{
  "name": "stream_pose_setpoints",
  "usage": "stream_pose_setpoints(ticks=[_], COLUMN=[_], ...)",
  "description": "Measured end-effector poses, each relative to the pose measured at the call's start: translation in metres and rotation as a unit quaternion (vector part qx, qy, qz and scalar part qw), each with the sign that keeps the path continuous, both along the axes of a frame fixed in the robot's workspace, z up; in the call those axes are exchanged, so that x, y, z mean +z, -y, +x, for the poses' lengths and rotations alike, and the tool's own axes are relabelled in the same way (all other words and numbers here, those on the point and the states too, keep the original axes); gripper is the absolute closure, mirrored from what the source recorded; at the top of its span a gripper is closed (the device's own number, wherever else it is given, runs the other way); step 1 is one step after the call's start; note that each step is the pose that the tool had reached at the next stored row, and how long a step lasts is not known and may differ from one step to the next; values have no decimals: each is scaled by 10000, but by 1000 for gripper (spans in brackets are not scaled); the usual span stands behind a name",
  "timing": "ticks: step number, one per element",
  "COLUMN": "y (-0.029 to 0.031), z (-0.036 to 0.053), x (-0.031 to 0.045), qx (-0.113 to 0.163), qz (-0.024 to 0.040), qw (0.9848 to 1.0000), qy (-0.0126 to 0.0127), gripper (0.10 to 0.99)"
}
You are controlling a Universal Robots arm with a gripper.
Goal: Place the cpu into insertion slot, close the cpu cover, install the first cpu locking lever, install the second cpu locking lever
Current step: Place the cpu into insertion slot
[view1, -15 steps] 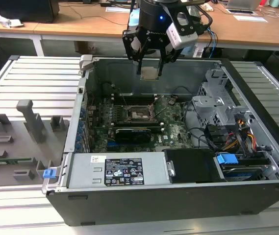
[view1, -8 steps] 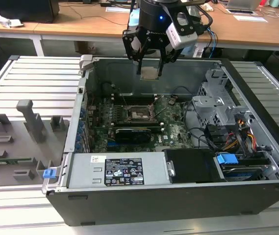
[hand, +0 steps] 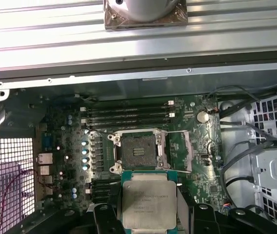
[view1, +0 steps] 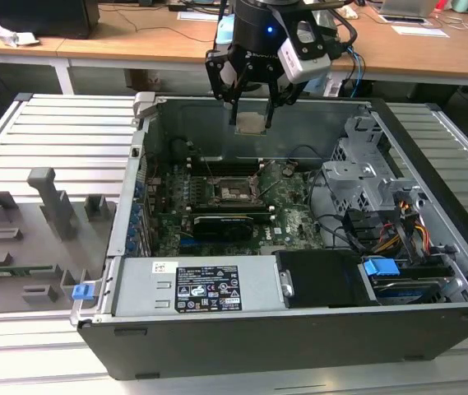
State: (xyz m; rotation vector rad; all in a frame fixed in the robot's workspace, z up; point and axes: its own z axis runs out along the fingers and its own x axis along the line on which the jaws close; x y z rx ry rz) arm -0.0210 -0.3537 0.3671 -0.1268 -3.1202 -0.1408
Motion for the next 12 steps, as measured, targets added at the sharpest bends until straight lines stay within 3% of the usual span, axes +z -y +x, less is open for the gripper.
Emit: stream_pose_setpoints(ticks=[12], y=[0], z=[-12], x=[0], qx=[-164], qz=[0], qw=[9999], qy=[0], gripper=[545])
